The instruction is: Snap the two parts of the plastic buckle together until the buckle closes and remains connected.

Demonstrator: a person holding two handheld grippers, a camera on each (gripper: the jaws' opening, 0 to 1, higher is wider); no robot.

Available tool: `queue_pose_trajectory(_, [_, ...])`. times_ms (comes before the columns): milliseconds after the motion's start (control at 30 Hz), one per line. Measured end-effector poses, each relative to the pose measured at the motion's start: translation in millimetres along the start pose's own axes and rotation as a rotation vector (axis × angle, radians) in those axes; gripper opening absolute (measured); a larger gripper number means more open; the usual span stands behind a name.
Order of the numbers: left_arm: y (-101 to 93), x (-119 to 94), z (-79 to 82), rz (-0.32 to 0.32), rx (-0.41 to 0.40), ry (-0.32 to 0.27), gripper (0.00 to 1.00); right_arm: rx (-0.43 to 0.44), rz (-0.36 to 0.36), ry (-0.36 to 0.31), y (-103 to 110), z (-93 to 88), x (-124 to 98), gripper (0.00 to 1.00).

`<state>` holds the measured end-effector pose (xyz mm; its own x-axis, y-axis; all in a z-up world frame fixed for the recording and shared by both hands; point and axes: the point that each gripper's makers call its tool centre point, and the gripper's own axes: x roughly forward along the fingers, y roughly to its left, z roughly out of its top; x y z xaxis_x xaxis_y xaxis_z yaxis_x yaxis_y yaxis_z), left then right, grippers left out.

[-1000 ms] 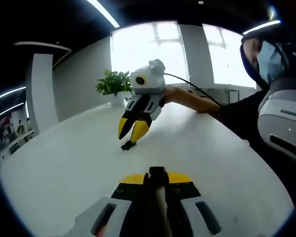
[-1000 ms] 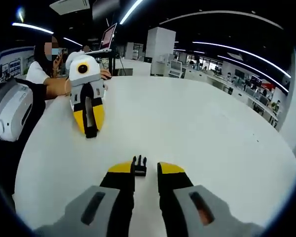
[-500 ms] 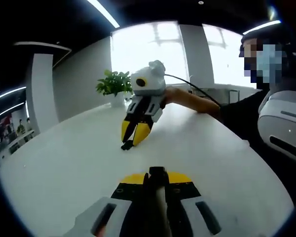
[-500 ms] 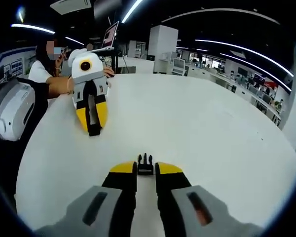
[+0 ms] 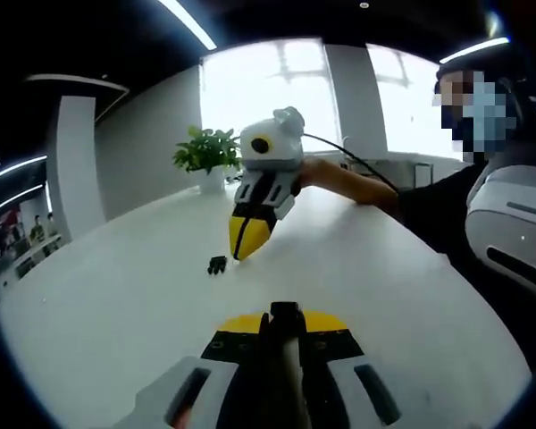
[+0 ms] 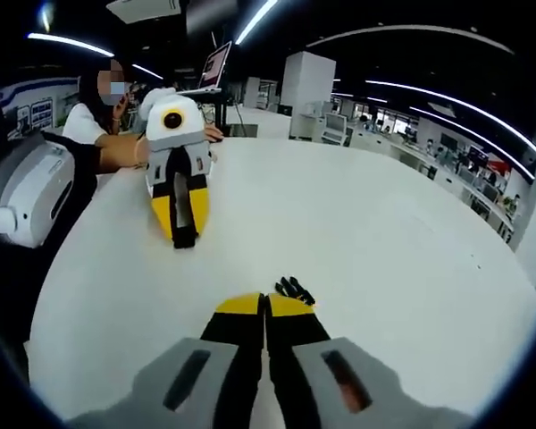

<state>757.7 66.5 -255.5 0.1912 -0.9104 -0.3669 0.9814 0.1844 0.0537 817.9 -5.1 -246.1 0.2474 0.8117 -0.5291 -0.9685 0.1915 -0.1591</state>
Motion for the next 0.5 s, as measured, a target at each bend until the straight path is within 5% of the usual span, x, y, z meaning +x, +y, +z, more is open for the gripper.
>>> queue_pose_trajectory(167, [-0.2, 0, 0.2, 0.004, 0.008, 0.003, 0.12, -0.035, -0.067, -0.052, -13, 8.6, -5, 0.08])
queue_pose_trajectory(267, [-0.5, 0, 0.2, 0.003, 0.007, 0.002, 0.12, -0.035, -0.083, -0.057, -19, 7.7, -4, 0.22])
queue_pose_trajectory(500, [-0.8, 0, 0.4, 0.004, 0.009, 0.003, 0.12, -0.001, -0.096, -0.045, -27, -2.6, 3, 0.22])
